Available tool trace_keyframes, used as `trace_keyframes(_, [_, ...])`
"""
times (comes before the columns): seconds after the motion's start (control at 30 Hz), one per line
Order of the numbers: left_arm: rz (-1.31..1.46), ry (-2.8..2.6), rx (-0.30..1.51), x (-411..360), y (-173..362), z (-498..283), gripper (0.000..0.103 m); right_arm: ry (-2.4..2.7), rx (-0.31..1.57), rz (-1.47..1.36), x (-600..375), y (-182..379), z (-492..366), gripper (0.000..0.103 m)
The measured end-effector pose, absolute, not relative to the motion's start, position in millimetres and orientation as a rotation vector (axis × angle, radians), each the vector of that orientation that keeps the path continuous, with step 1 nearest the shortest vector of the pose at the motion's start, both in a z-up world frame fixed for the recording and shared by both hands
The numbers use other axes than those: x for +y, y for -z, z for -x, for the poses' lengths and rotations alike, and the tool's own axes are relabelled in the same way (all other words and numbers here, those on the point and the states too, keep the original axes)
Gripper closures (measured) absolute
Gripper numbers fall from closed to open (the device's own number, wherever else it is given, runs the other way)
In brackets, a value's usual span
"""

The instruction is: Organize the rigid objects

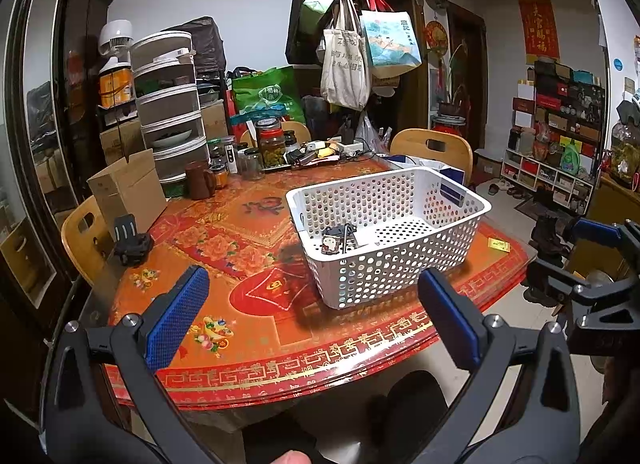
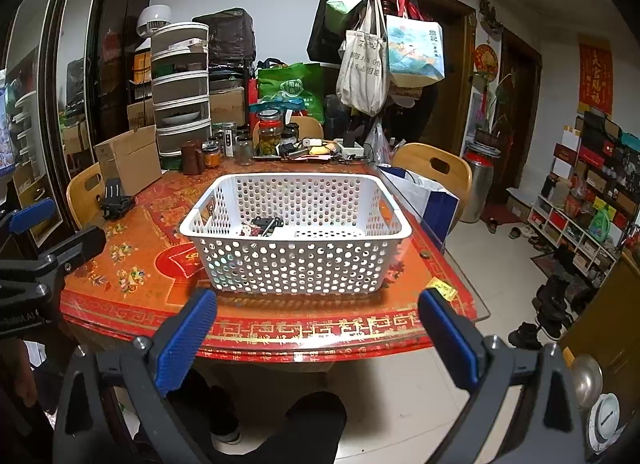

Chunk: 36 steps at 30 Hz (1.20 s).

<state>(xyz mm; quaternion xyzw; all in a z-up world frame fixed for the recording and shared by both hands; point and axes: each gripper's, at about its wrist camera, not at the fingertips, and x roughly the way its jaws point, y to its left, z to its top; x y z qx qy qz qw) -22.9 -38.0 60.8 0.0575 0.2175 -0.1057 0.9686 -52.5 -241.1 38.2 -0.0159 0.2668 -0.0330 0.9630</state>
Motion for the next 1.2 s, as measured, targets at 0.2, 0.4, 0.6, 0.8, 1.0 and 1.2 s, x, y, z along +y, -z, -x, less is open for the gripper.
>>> trace_keyframes(0.2, [-0.117, 0.215, 0.443, -39.6, -59.0, 22.0, 0.0, 0.067, 0.546, 0.032, -243.0, -37.8, 52.3, 0.003])
trace_keyframes(0.4, [-0.117, 0.213, 0.443, -39.1, -58.7, 22.8, 0.0, 0.067, 0.547, 0.032, -243.2, -37.6, 52.1, 0.003])
trace_keyframes(0.6, [-0.117, 0.212, 0.444, -40.2, -56.7, 22.1, 0.0, 0.067, 0.546, 0.031, -243.2, -37.5, 51.6, 0.003])
trace_keyframes(0.8, [-0.118, 0.214, 0.449, -40.9, -54.6, 22.1, 0.0, 0.067, 0.547, 0.03, -243.4, -37.0, 51.3, 0.003])
trace_keyframes(1.0, [-0.12, 0.215, 0.45, -40.7, -52.9, 23.0, 0.0, 0.067, 0.547, 0.03, -243.5, -37.2, 51.0, 0.003])
trace_keyframes(1.2, [-0.122, 0.216, 0.457, -40.8, -50.7, 23.1, 0.0, 0.066, 0.547, 0.03, -243.1, -37.2, 50.6, 0.003])
